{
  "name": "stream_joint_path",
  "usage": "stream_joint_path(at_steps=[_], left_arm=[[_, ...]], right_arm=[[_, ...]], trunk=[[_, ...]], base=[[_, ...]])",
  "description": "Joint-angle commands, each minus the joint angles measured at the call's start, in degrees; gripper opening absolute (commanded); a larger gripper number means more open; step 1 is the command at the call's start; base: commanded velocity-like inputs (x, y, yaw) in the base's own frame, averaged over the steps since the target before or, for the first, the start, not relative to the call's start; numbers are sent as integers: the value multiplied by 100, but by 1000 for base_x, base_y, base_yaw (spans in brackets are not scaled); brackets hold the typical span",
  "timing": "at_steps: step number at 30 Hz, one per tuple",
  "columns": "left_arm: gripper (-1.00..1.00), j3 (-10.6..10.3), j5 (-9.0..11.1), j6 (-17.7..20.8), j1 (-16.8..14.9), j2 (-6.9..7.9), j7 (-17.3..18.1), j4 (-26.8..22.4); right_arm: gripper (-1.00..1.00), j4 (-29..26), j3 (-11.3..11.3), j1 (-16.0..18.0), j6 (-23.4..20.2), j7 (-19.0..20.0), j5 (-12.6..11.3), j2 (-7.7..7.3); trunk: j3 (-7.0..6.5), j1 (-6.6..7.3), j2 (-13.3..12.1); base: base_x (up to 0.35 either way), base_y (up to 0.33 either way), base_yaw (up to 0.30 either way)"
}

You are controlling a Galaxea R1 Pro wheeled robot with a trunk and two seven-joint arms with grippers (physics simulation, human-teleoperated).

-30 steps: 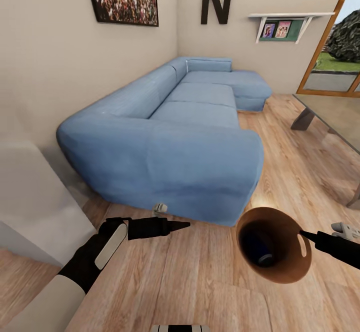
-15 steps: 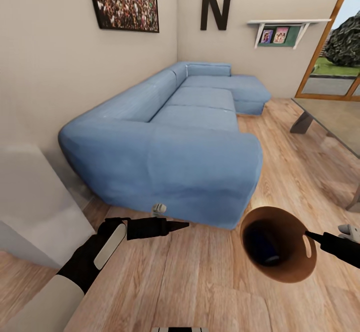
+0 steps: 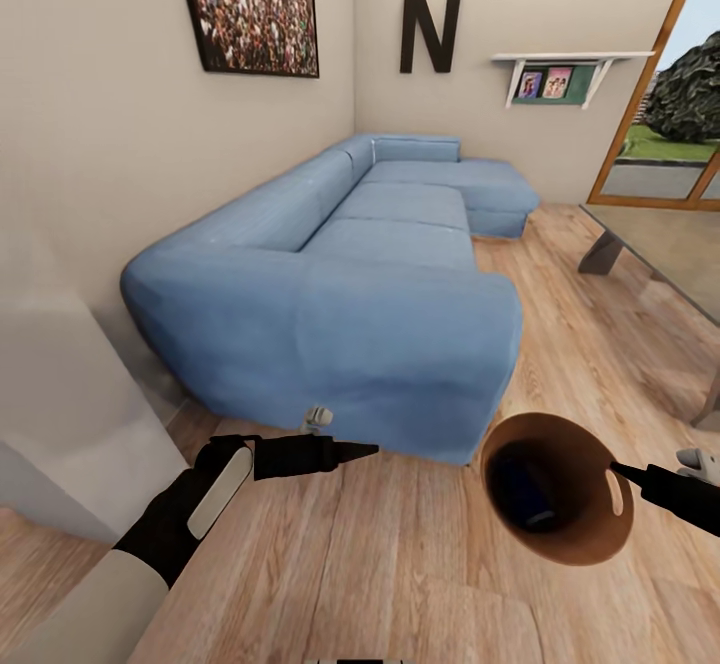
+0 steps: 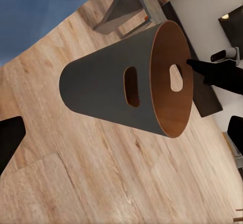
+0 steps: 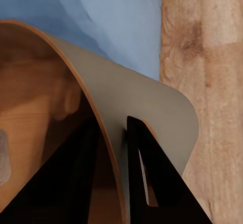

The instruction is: Put the three can of soda from the living room inside the tash can in the kitchen.

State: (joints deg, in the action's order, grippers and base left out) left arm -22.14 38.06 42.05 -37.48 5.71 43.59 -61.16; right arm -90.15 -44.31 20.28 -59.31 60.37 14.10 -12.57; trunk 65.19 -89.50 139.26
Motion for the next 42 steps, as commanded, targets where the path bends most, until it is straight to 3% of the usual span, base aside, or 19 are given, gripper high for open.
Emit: stream_joint_path(at_steps=[1,8,16,27,42], left_arm=[[100,0,-1,-2,-2,0,0,0],[100,-13,-9,-52,-3,-15,0,-1],[100,-24,-33,-476,-4,-22,17,225],[100,-37,-59,-513,-1,-23,9,156],[100,-68,-116,-513,-2,-26,25,217]], right_arm=[[-100,-3,1,2,-69,10,-127,0],[-100,-3,1,2,-69,10,-127,0],[-100,-3,-13,2,-69,142,-127,0],[-100,-4,-154,2,-69,254,-127,-6],[-100,-3,-157,2,-69,264,-127,-8]], trunk=[[-10,0,0],[-74,0,0],[-147,0,0],[-248,0,0],[-387,0,0]], base=[[0,0,0],[0,0,0],[0,0,0],[0,-7,0],[-65,-306,0]])
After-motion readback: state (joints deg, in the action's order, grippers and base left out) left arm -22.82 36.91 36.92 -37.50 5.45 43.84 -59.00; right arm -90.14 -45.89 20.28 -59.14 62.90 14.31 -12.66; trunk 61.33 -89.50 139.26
